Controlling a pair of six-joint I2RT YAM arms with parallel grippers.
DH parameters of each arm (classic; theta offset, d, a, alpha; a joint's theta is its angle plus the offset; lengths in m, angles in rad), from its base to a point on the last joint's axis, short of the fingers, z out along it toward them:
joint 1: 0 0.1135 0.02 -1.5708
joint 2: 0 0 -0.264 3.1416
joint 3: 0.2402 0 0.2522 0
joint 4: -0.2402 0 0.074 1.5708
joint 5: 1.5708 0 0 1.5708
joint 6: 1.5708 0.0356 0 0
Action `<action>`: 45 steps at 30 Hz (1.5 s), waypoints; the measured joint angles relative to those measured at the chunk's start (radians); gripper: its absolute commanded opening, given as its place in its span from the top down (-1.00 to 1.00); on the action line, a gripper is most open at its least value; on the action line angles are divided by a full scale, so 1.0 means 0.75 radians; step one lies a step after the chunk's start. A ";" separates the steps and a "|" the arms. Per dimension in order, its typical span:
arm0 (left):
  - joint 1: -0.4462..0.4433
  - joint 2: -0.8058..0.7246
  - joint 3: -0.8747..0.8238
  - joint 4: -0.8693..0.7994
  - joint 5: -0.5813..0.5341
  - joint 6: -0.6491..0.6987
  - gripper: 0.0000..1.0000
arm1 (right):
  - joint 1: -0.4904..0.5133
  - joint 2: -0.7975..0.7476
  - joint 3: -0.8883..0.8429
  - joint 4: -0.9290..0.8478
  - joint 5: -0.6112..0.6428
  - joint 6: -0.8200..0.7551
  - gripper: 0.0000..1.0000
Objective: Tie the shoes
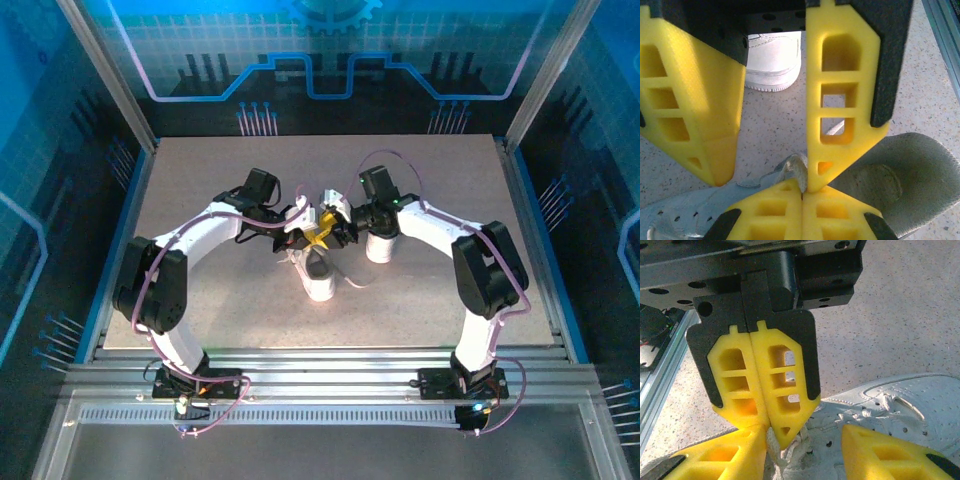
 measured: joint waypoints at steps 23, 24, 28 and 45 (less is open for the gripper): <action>0.058 -0.042 -0.059 0.058 -0.062 -0.010 1.00 | 0.026 0.113 0.121 -0.124 -0.018 -0.076 0.82; 0.058 -0.050 -0.073 0.078 -0.068 -0.019 1.00 | 0.026 0.113 0.121 -0.124 -0.016 -0.074 0.83; 0.058 -0.107 -0.149 0.186 -0.102 -0.086 1.00 | 0.027 0.113 0.121 -0.108 -0.005 -0.055 0.90; -0.013 -0.167 -0.298 0.544 -0.239 -0.388 1.00 | 0.020 0.056 0.050 -0.030 0.128 0.049 0.92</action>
